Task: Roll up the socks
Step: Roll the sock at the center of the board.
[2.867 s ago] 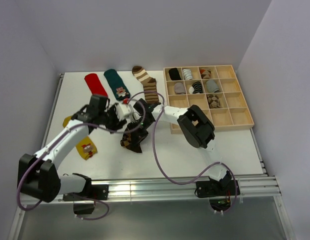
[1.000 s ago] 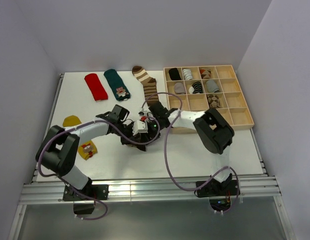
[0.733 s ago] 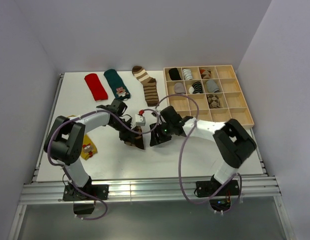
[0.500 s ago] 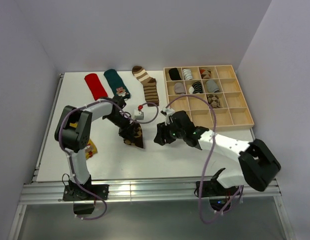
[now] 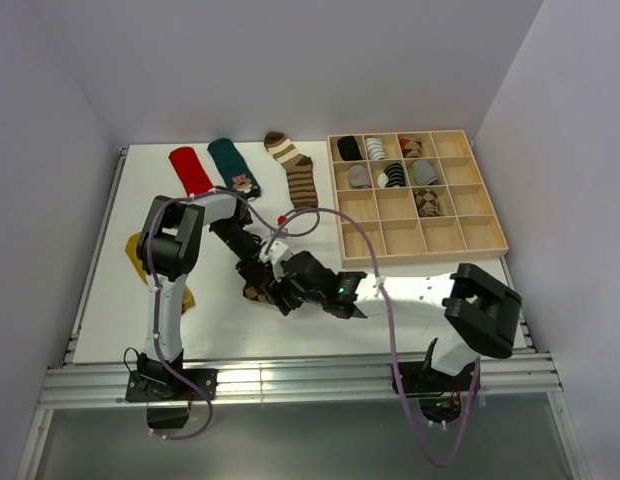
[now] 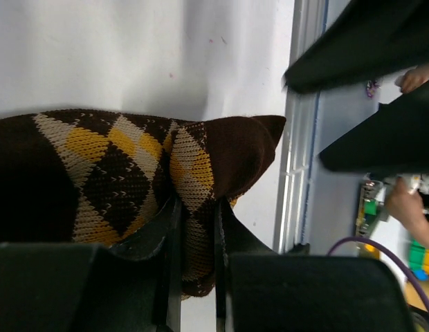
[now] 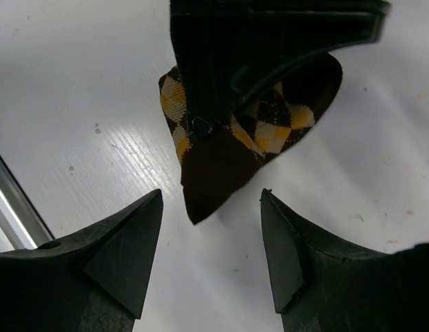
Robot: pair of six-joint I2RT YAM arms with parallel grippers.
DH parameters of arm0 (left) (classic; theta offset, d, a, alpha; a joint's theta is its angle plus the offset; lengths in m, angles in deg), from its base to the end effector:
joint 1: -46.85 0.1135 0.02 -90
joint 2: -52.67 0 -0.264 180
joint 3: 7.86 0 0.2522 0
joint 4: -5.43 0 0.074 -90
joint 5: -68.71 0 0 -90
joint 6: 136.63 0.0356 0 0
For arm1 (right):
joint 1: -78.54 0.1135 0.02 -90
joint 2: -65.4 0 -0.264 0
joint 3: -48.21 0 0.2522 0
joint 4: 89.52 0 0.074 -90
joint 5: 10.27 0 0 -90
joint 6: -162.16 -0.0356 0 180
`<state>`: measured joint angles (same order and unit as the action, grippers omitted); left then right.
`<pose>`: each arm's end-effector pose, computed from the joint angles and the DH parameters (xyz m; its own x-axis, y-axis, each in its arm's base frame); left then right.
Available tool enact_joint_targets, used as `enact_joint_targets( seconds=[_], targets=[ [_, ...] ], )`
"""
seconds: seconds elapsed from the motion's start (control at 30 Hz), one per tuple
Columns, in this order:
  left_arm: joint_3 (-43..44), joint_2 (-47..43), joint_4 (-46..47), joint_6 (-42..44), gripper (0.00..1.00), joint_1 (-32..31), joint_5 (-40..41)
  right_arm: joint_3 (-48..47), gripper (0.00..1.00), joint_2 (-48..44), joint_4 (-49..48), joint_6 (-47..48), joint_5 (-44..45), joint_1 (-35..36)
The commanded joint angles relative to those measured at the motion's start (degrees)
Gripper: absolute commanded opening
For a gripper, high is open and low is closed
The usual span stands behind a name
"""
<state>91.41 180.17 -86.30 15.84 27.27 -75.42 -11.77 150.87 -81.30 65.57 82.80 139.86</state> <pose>0.3253 -0.1463 0.1215 -0.5413 0.7440 -0.3917 0.6384 0.0604 -0.7674 0.1543 0.2780 0.2073 -0.3627 -0.4242 -0.8298 -0.8185 0.5708 0.0659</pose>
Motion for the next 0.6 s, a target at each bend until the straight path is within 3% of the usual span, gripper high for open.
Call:
enact_joint_targets(
  seconds=[0.0,0.57],
  targets=[
    [-0.7,2.2,-0.5,3.9,0.00,-0.5,6.4,-5.2,0.66,3.7,0.5,5.1,7.0,3.1],
    [0.3,2.9,-0.5,2.9,0.00,-0.7,6.5,-11.8,0.67,15.6,0.8,8.1,7.7,5.7]
  ],
)
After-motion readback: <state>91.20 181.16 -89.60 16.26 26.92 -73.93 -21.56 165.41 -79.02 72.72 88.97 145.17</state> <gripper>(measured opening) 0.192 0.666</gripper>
